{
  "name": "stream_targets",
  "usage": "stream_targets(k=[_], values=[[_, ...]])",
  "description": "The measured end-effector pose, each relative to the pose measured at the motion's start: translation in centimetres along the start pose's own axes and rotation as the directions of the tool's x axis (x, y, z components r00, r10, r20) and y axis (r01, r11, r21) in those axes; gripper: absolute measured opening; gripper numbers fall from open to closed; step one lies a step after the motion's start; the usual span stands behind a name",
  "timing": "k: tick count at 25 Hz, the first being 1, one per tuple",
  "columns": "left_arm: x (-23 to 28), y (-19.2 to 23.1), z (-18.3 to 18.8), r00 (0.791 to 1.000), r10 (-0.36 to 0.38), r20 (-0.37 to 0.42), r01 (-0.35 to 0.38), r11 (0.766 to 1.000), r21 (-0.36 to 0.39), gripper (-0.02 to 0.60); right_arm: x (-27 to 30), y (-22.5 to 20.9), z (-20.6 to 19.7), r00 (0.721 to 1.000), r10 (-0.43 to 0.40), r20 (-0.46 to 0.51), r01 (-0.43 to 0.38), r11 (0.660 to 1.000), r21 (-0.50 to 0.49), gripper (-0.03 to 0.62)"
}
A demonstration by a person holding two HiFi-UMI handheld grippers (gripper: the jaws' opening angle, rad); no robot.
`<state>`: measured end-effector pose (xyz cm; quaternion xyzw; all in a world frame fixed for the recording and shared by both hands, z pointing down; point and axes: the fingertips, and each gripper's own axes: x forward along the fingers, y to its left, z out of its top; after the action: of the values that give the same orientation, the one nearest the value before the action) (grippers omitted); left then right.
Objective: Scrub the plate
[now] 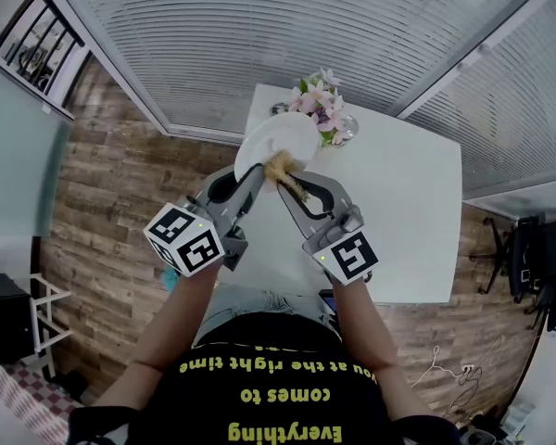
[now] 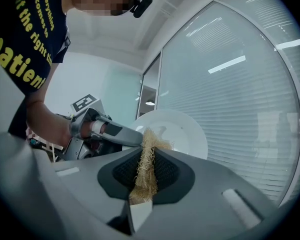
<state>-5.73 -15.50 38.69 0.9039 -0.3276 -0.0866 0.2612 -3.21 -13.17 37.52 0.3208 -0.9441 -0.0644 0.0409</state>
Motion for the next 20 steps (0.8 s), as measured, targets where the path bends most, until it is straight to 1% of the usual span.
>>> stream_targets(k=[3,7,20], values=[[0.0,0.1,0.2,1.0,0.0,0.005,0.0,1.0,0.0,0.02,0.2,0.6,0.1,1.0,0.018,0.007,-0.018,1.0,0.008,0.043],[0.0,0.3,0.1,1.0,0.0,0.008,0.0,1.0,-0.011,0.02,0.3,0.6,0.1,1.0,0.022,0.009,-0.022,1.0,0.013,0.043],[-0.1,-0.2,0.2,1.0,-0.01,0.007,0.01,1.0,-0.005,0.02,-0.2,-0.7,-0.2,1.0,-0.027,-0.011,0.027,1.0,0.014,0.043]])
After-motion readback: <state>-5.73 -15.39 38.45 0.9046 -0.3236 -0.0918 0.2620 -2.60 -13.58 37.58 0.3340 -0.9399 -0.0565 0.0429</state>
